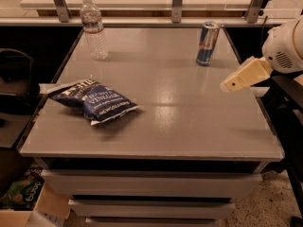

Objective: Knock redbull can over

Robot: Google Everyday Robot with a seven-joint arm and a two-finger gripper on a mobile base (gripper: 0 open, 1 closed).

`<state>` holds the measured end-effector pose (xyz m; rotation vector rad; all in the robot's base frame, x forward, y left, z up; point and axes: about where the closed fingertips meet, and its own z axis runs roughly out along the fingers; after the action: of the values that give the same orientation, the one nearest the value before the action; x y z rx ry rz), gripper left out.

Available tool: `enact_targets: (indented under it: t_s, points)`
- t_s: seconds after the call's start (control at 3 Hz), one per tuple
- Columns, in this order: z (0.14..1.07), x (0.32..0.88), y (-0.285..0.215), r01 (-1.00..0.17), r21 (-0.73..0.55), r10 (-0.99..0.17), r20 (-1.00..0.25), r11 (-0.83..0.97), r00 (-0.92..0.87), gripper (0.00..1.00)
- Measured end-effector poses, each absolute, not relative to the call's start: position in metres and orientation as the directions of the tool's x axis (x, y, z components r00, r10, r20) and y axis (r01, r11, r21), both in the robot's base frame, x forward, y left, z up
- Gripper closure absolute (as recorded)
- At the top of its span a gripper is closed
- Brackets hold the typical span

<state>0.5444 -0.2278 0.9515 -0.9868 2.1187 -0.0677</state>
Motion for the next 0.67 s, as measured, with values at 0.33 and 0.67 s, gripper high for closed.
enact_targets:
  t_s: [0.33, 0.67]
  points:
    - [0.954, 0.554, -0.225, -0.582, -0.351, -0.627, -0.680, 0.733, -0.380, 0.00]
    - [0.963, 0.587, -0.219, -0.519, -0.347, -0.552, -0.773, 0.781, -0.314, 0.00]
